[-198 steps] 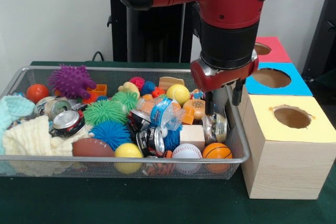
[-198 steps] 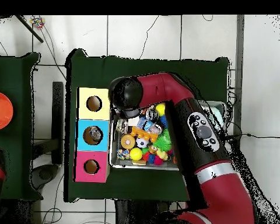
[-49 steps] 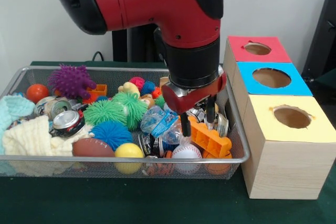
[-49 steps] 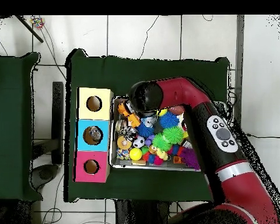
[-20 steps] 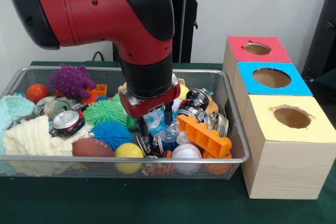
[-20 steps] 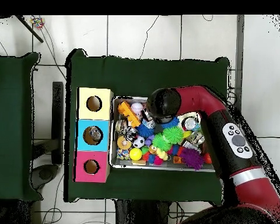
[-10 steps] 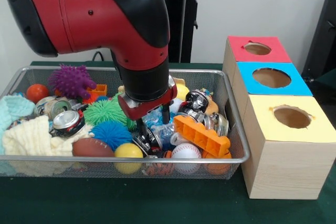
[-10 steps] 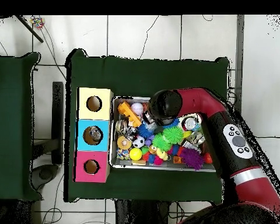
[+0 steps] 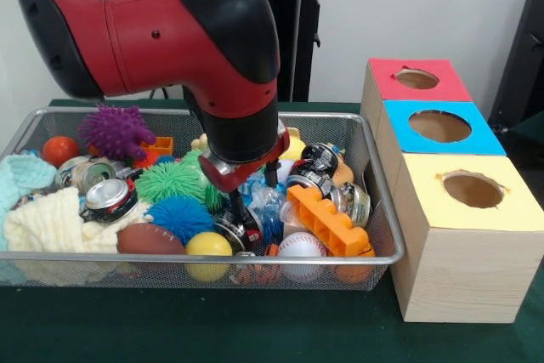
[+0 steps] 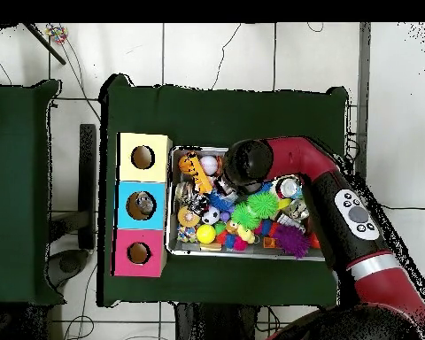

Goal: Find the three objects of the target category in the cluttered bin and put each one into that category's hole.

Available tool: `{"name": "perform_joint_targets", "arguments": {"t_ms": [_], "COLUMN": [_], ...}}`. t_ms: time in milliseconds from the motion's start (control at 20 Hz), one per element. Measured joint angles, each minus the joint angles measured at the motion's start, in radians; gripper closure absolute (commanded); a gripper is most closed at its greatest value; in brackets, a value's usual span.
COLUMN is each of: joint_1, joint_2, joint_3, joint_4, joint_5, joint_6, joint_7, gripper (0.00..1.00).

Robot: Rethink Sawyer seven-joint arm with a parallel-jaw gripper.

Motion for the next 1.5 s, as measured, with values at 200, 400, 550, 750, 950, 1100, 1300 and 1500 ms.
{"name": "perform_joint_targets", "arguments": {"t_ms": [200,400,550,750,950,1100,1300,1500], "joint_1": [0.000,0.000,0.000,0.001,0.002,0.002,0.002,0.000], "joint_2": [0.004,0.010,0.015,0.029,0.043,0.045,0.046,0.045], "joint_3": [0.000,0.000,0.000,0.000,0.000,0.000,0.000,0.000], "joint_4": [0.000,0.001,0.004,0.016,0.038,0.044,0.054,0.061], "joint_5": [0.000,0.000,0.000,0.000,0.000,0.000,0.000,0.004], "joint_6": [0.031,0.046,0.047,0.047,0.047,0.047,0.047,0.047], "joint_7": [-0.023,-0.026,-0.026,-0.026,-0.026,-0.026,-0.026,-0.026], "gripper": [0.00,0.00,0.00,0.00,1.00,1.00,1.00,1.00]}}
